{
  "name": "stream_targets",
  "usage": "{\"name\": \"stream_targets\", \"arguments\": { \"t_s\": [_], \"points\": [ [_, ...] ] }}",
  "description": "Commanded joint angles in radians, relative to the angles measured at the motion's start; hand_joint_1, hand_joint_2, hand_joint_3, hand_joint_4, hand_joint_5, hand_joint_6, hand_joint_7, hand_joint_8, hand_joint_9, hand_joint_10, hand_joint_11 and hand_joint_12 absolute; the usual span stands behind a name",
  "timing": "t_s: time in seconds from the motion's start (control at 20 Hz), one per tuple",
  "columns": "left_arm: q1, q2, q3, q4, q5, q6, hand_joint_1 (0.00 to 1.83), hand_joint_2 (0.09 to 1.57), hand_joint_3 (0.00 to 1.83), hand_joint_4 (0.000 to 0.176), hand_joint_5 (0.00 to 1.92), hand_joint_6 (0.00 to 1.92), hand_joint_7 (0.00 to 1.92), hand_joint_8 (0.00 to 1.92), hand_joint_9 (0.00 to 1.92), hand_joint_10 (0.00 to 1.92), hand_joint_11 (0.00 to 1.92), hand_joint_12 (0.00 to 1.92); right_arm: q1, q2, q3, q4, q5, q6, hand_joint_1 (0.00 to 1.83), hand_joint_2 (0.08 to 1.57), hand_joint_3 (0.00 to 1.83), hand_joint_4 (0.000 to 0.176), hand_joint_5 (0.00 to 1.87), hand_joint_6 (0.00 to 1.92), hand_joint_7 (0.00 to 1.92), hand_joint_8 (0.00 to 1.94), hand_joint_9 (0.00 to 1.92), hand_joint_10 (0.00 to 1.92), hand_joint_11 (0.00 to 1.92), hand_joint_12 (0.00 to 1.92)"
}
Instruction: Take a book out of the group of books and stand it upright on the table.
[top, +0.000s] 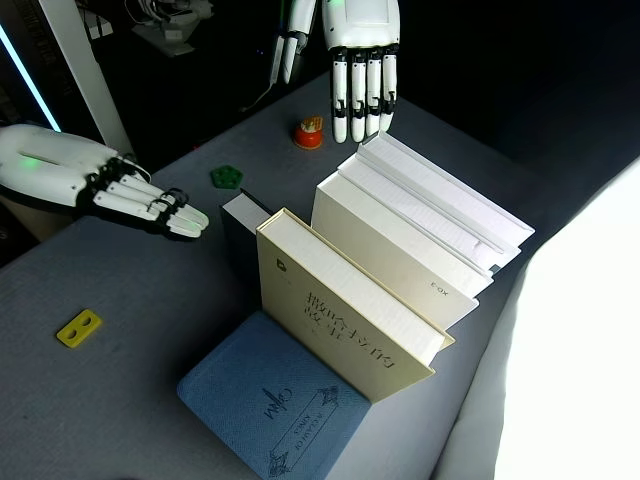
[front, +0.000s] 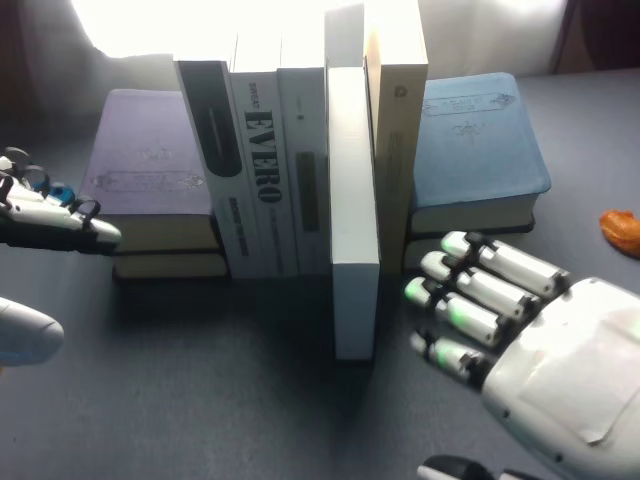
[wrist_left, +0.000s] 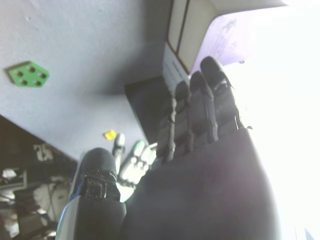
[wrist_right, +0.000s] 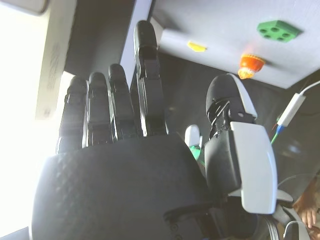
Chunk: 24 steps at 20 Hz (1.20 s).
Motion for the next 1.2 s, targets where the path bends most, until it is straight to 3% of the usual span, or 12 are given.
{"name": "stream_targets", "arguments": {
  "t_s": [0.0, 0.15, 0.2, 0.25, 0.3, 0.35, 0.4, 0.45, 0.55, 0.65, 0.8, 1.15],
  "points": [
    [-0.009, 0.000, 0.002, 0.009, 0.076, -0.001, 0.00, 1.29, 0.00, 0.022, 0.27, 0.01, 0.41, 0.01, 0.45, 0.04, 0.05, 1.12, 0.016, 0.014, -0.011, -0.059, 0.082, -0.007, 0.00, 1.22, 0.00, 0.000, 0.42, 0.01, 0.36, 0.02, 0.33, 0.06, 0.00, 0.84],
    [-0.009, 0.000, 0.002, 0.009, 0.076, -0.001, 0.00, 1.29, 0.00, 0.022, 0.28, 0.01, 0.42, 0.01, 0.46, 0.04, 0.05, 1.13, 0.037, 0.100, -0.036, -0.060, 0.062, 0.008, 0.00, 1.22, 0.00, 0.000, 0.42, 0.00, 0.38, 0.01, 0.34, 0.05, 0.00, 0.88],
    [-0.009, 0.000, 0.002, 0.009, 0.076, -0.001, 0.02, 1.29, 0.00, 0.000, 0.55, 0.03, 0.68, 0.17, 0.60, 0.44, 0.20, 1.41, 0.042, 0.116, -0.036, -0.067, 0.061, 0.020, 0.00, 1.22, 0.00, 0.000, 0.47, 0.02, 0.58, 0.06, 0.57, 0.14, 0.01, 1.27],
    [-0.009, 0.000, 0.002, 0.009, 0.076, -0.001, 0.02, 1.29, 0.00, 0.000, 0.55, 0.03, 0.68, 0.17, 0.60, 0.44, 0.20, 1.41, 0.046, 0.132, -0.036, -0.082, 0.061, 0.038, 0.00, 1.22, 0.00, 0.000, 0.47, 0.02, 0.58, 0.06, 0.57, 0.14, 0.01, 1.27],
    [-0.010, 0.000, 0.001, 0.009, 0.076, -0.001, 0.04, 1.31, 0.00, 0.000, 0.74, 0.15, 0.63, 0.88, 0.56, 1.15, 0.33, 1.68, 0.045, 0.149, -0.036, -0.109, 0.062, 0.066, 0.03, 1.22, 0.00, 0.000, 0.69, 0.13, 0.78, 0.16, 0.58, 0.66, 0.11, 1.55],
    [-0.010, 0.000, 0.001, 0.009, 0.076, -0.001, 0.03, 1.32, 0.00, 0.000, 0.69, 0.70, 0.64, 1.29, 0.58, 1.48, 0.42, 1.81, 0.038, 0.177, -0.036, -0.151, 0.063, 0.112, 0.06, 1.22, 0.00, 0.000, 0.77, 0.39, 0.75, 0.71, 0.50, 1.26, 0.21, 1.72],
    [-0.010, 0.000, 0.002, 0.009, 0.076, -0.001, 0.02, 1.32, 0.00, 0.000, 0.71, 0.89, 0.74, 1.30, 0.66, 1.50, 0.47, 1.85, 0.032, 0.193, -0.036, -0.173, 0.067, 0.136, 0.04, 1.23, 0.00, 0.000, 0.75, 0.79, 0.72, 1.16, 0.53, 1.51, 0.26, 1.88],
    [-0.010, 0.000, 0.003, 0.009, 0.076, -0.001, 0.01, 1.32, 0.00, 0.000, 0.76, 1.06, 0.81, 1.47, 0.72, 1.68, 0.51, 1.91, 0.030, 0.210, -0.036, -0.189, 0.071, 0.151, 0.01, 1.25, 0.00, 0.000, 0.73, 1.01, 0.73, 1.37, 0.56, 1.71, 0.30, 1.92],
    [-0.009, 0.000, 0.005, 0.009, 0.076, 0.000, 0.00, 1.33, 0.00, 0.000, 0.80, 1.56, 0.89, 1.70, 0.79, 1.89, 0.65, 1.92, 0.048, 0.233, -0.036, -0.189, 0.072, 0.155, 0.00, 1.24, 0.00, 0.000, 0.81, 1.25, 0.90, 1.47, 0.71, 1.82, 0.45, 1.92],
    [-0.008, 0.000, 0.013, 0.009, 0.076, 0.000, 0.00, 1.33, 0.00, 0.000, 0.92, 1.68, 1.05, 1.83, 1.02, 1.92, 0.94, 1.92, 0.069, 0.264, -0.036, -0.197, 0.057, 0.199, 0.00, 1.24, 0.00, 0.000, 0.92, 1.66, 1.07, 1.60, 0.91, 1.89, 0.62, 1.92],
    [0.000, -0.002, 0.023, 0.009, 0.076, 0.000, 0.00, 1.35, 0.01, 0.000, 1.05, 1.85, 1.24, 1.91, 1.26, 1.92, 1.25, 1.92, 0.085, 0.325, -0.032, -0.327, 0.040, 0.345, 0.00, 1.26, 0.00, 0.000, 1.09, 1.87, 1.29, 1.71, 1.22, 1.92, 1.04, 1.92],
    [0.003, -0.001, 0.021, 0.009, 0.076, 0.000, 0.00, 1.39, 0.00, 0.000, 1.17, 1.92, 1.33, 1.92, 1.35, 1.92, 1.35, 1.92, 0.235, 0.390, 0.038, -0.341, -0.231, 0.521, 0.00, 1.29, 0.01, 0.000, 1.12, 1.92, 1.28, 1.79, 1.28, 1.92, 1.18, 1.92]
  ]
}}
